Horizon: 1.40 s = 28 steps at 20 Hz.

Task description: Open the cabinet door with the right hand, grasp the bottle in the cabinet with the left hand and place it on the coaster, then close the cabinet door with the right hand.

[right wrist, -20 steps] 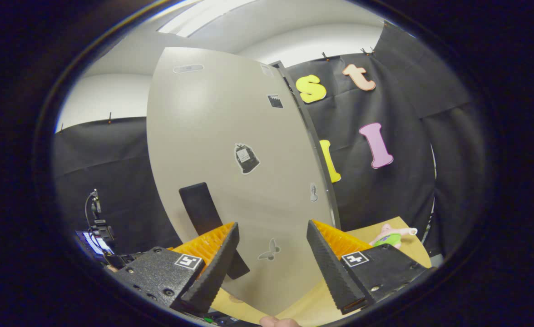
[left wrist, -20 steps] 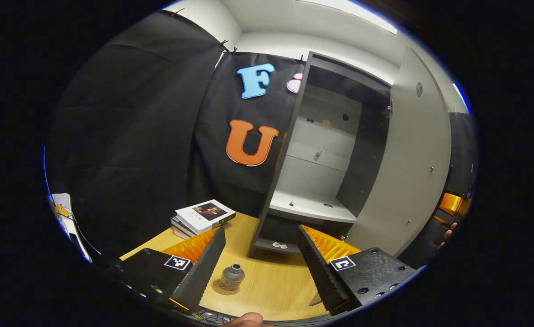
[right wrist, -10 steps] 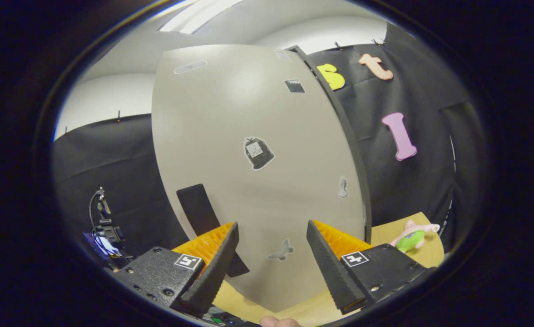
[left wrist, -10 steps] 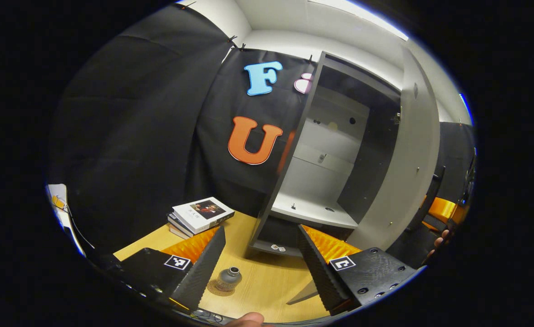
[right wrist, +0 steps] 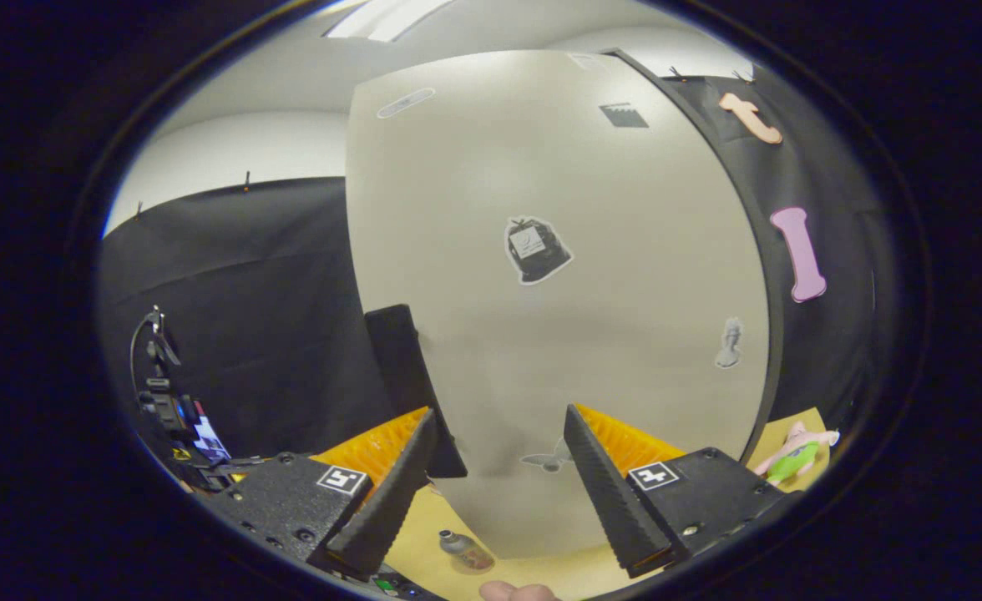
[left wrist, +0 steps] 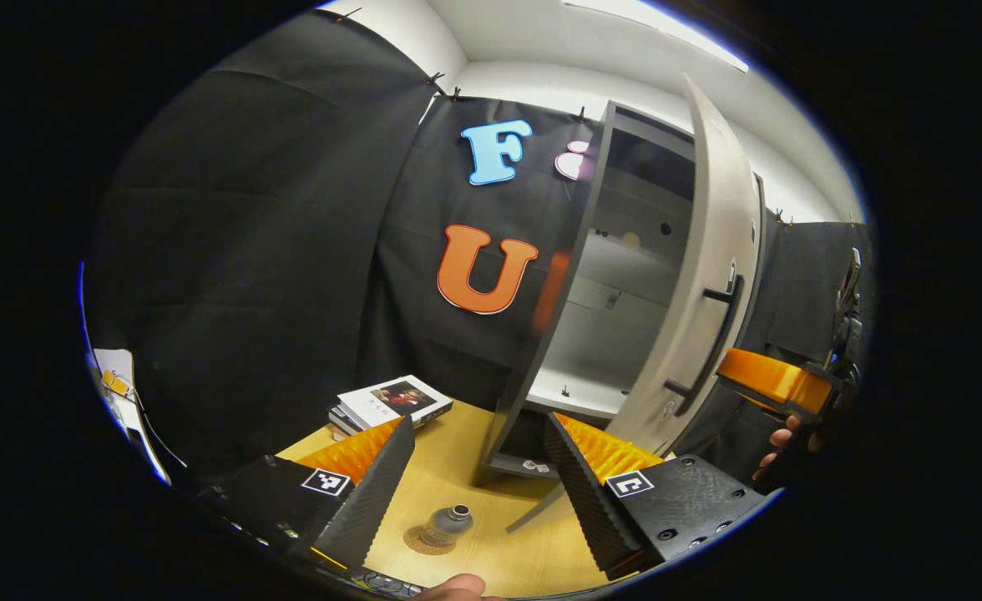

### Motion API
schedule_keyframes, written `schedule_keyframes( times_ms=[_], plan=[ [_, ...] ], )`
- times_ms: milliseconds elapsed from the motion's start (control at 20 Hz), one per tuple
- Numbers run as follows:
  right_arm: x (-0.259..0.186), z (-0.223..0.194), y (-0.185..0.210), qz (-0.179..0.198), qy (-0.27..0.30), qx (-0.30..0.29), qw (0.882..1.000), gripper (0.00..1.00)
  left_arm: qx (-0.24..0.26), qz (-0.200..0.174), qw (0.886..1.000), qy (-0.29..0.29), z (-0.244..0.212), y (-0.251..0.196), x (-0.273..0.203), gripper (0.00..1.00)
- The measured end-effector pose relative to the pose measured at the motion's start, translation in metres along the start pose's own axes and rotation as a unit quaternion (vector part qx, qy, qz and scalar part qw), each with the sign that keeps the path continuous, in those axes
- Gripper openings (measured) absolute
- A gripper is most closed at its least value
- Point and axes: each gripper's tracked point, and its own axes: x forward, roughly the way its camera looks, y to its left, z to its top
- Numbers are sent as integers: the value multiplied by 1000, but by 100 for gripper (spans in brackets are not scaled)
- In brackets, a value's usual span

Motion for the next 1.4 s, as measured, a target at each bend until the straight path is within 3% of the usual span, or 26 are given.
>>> schedule_keyframes(
  times_ms=[200,350,600,800,1000,1200,1400],
  plan=[
    [27,-1,17,15,6,3,1000,99,11,12,1000,-12,9,18,-1,95],
    [25,-1,12,-4,3,-13,1000,99,17,13,1000,-13,8,24,2,95],
    [9,4,-6,-50,0,-13,999,99,37,-37,998,-17,15,-8,15,95],
    [-36,10,-36,-127,-30,-15,991,99,74,-103,992,-20,10,-50,26,95],
    [-93,15,-78,-224,-72,-9,972,99,82,-165,982,-28,4,-94,29,95],
    [-127,14,-103,-255,-87,18,963,99,95,-142,984,-47,13,-112,23,95],
    [-145,11,-114,-245,-79,39,966,95,92,-107,988,-56,12,-135,7,95]
  ],
)
